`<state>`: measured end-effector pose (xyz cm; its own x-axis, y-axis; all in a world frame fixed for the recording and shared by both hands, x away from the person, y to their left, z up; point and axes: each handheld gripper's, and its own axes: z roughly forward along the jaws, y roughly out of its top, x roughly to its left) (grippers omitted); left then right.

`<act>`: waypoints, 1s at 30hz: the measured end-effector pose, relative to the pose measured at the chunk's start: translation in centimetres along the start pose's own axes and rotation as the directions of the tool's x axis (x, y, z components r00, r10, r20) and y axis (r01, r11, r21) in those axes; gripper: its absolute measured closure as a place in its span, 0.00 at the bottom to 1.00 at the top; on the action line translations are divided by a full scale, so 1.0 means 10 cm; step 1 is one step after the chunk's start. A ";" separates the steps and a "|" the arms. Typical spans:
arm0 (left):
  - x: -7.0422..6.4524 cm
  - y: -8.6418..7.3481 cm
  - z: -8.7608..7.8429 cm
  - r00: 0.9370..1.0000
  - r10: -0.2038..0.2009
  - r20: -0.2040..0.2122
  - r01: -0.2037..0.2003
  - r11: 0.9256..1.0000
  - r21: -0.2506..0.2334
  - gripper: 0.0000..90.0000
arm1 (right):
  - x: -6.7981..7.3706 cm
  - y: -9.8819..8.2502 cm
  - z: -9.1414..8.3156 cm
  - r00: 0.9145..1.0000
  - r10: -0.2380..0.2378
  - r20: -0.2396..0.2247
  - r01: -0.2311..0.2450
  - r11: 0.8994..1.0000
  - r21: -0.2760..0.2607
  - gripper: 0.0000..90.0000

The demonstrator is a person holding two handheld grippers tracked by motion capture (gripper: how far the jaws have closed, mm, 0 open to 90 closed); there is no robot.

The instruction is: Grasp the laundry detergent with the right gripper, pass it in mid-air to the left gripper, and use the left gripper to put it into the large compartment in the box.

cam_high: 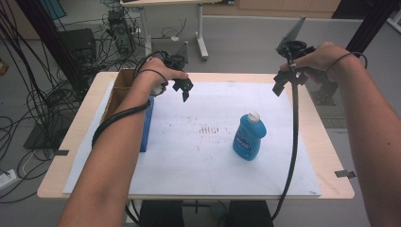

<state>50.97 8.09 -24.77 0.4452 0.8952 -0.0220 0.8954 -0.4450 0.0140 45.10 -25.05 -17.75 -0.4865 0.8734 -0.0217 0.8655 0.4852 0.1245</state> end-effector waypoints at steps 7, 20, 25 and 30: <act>-0.01 -0.02 0.01 1.000 -0.003 0.007 0.003 1.000 -0.017 0.12 | -0.06 0.07 0.05 1.000 -0.017 0.009 0.017 1.000 0.004 0.06; -0.12 -0.22 0.02 0.999 0.000 0.054 0.002 0.999 -0.039 0.12 | -0.16 -0.21 0.17 1.000 -0.015 0.012 0.016 0.999 -0.051 0.06; -0.20 -0.31 0.01 0.999 -0.001 0.050 0.003 0.999 -0.042 0.12 | -0.20 -0.27 0.21 1.000 -0.016 0.007 0.016 0.997 -0.080 0.06; -0.27 -0.41 0.00 0.999 0.007 0.034 -0.006 0.999 -0.037 0.11 | -0.21 -0.34 0.25 1.000 -0.027 -0.001 0.027 0.994 -0.106 0.06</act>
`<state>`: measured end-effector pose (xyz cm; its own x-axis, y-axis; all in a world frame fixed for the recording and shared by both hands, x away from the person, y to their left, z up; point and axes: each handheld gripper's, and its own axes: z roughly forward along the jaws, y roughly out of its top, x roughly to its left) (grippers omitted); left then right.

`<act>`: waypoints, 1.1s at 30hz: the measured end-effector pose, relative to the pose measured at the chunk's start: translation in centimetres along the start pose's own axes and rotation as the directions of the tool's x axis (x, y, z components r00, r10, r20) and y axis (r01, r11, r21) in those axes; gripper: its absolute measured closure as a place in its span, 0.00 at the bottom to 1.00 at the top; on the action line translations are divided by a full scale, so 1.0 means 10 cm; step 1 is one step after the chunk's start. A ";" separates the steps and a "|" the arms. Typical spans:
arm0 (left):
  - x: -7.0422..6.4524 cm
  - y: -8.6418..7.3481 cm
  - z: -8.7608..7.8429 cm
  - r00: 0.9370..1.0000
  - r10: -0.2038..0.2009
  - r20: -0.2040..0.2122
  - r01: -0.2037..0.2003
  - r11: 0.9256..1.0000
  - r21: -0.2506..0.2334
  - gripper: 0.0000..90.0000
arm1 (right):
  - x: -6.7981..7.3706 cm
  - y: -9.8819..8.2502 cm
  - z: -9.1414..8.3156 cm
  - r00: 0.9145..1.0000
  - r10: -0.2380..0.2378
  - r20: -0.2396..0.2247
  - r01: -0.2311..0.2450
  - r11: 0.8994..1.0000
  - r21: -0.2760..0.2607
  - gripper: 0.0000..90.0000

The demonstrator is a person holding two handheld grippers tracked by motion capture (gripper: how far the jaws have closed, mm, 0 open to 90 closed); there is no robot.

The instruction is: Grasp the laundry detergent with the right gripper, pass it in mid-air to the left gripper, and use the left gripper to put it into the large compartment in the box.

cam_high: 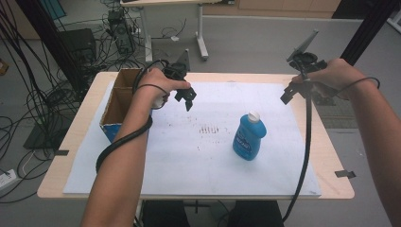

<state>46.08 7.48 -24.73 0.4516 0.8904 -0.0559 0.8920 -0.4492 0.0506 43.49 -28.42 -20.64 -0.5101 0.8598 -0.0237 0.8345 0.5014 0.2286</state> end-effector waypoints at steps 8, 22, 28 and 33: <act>0.00 -0.18 0.03 1.000 -0.017 0.020 0.018 0.999 -0.027 0.11 | -0.08 -0.17 0.06 1.000 -0.005 0.012 0.006 0.999 -0.046 0.06; -0.11 -0.45 0.09 1.000 -0.003 0.022 0.005 0.996 -0.095 0.11 | -0.14 -0.44 0.19 1.000 -0.008 0.019 0.010 0.995 -0.099 0.06; -0.19 -0.52 0.10 1.000 0.018 0.016 -0.016 0.995 -0.102 0.11 | -0.15 -0.54 0.30 0.999 -0.012 0.042 0.016 0.995 -0.095 0.06; -0.20 -0.59 0.13 1.000 0.006 -0.002 -0.006 0.994 -0.107 0.11 | -0.15 -0.64 0.38 0.999 -0.011 0.039 0.015 0.994 -0.104 0.06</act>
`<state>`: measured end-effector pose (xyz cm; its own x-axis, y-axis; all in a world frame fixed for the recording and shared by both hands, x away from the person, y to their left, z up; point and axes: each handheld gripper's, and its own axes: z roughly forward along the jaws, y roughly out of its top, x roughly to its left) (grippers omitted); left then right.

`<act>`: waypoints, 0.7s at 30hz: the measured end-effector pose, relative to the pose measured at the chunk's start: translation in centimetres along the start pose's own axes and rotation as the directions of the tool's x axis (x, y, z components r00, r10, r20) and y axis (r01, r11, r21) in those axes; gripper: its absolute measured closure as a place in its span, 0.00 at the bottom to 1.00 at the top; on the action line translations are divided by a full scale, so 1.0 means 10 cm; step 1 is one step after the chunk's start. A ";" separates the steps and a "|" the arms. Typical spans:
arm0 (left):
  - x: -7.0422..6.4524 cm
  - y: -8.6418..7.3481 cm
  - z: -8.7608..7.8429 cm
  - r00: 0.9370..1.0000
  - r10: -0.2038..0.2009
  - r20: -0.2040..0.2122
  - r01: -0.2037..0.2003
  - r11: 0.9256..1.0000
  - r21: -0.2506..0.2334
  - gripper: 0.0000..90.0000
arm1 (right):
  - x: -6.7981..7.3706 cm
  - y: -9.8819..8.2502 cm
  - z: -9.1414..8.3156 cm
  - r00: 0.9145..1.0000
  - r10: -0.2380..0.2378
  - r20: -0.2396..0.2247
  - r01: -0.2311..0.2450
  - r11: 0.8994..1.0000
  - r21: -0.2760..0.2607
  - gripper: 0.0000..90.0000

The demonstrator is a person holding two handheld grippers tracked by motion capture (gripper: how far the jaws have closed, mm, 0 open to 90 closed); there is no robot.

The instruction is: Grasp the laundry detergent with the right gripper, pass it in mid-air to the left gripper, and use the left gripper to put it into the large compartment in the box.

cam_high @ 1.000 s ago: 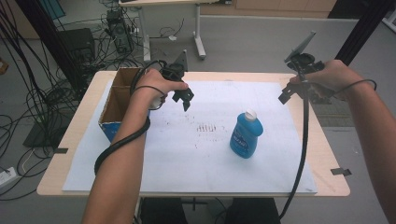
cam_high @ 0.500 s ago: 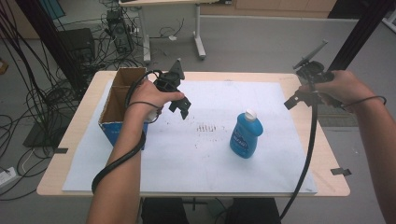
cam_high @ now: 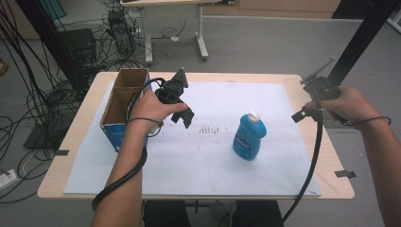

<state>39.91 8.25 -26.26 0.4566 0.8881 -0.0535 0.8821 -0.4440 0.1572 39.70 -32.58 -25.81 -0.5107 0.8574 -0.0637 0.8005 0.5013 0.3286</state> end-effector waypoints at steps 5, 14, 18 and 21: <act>-0.01 -0.06 0.05 1.000 -0.010 -0.009 0.010 1.000 -0.014 0.11 | -0.01 -0.10 0.04 1.000 0.004 -0.002 -0.004 1.000 -0.015 0.06; -0.07 -0.15 0.22 1.000 0.000 0.007 0.000 1.000 -0.005 0.10 | -0.01 -0.31 0.12 1.000 0.018 -0.015 -0.019 0.998 -0.061 0.06; -0.09 -0.18 0.30 1.000 0.004 0.014 -0.004 1.000 -0.001 0.11 | 0.03 -0.41 0.20 1.000 0.022 -0.019 -0.023 0.997 -0.076 0.06; -0.10 -0.20 0.33 1.000 -0.001 0.004 0.001 1.000 0.003 0.11 | 0.05 -0.49 0.27 0.999 0.029 -0.028 -0.031 0.996 -0.082 0.06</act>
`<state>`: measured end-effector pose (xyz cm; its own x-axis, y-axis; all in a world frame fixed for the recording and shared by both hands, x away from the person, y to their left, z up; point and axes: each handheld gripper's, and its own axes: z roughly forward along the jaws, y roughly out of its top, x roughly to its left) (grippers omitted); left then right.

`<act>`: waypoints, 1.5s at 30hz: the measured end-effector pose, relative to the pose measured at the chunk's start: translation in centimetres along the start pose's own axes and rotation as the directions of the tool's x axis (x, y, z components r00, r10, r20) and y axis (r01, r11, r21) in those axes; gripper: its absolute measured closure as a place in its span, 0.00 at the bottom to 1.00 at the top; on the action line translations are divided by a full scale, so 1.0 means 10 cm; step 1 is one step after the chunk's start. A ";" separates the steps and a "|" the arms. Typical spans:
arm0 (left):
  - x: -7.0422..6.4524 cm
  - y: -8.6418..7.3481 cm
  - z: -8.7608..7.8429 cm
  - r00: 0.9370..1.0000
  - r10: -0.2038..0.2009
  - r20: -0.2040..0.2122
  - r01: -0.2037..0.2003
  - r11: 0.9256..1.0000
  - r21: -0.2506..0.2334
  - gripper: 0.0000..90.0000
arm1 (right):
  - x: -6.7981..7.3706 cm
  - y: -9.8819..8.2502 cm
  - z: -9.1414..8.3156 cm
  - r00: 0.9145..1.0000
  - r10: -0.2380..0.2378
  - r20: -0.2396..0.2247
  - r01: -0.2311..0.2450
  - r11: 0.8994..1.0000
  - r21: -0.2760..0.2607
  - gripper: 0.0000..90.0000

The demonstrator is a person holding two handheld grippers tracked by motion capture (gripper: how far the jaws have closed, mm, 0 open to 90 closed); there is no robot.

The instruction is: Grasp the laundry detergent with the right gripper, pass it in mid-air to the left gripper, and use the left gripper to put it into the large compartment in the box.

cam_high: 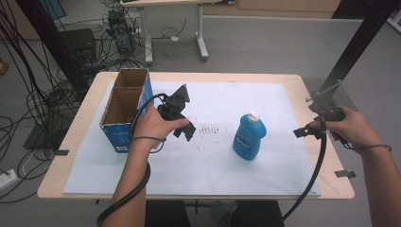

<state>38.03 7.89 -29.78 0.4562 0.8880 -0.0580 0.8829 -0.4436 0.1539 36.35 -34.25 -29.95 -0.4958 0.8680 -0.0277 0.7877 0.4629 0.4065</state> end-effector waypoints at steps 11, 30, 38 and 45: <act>-0.01 -0.10 0.07 1.000 -0.009 0.014 0.009 1.000 -0.001 0.11 | 0.12 -0.21 0.08 1.000 -0.001 -0.026 0.000 1.000 -0.031 0.06; -0.02 -0.22 0.17 1.000 -0.026 0.016 0.026 1.000 0.000 0.11 | 0.40 -0.44 0.26 0.997 -0.027 -0.065 0.019 0.993 -0.112 0.07; -0.04 -0.25 0.21 0.999 -0.026 0.033 0.025 1.000 0.008 0.10 | 0.48 -0.50 0.32 0.996 -0.048 -0.078 0.036 0.989 -0.146 0.07; -0.03 -0.28 0.24 0.999 -0.037 0.030 0.037 0.999 0.014 0.10 | 0.57 -0.56 0.39 0.995 -0.054 -0.087 0.039 0.986 -0.161 0.06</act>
<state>35.70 8.58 -32.59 0.4264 0.8998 -0.0928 0.9004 -0.4124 0.1383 30.51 -31.22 -35.91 -0.5674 0.8229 0.0297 0.6986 0.4619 0.5465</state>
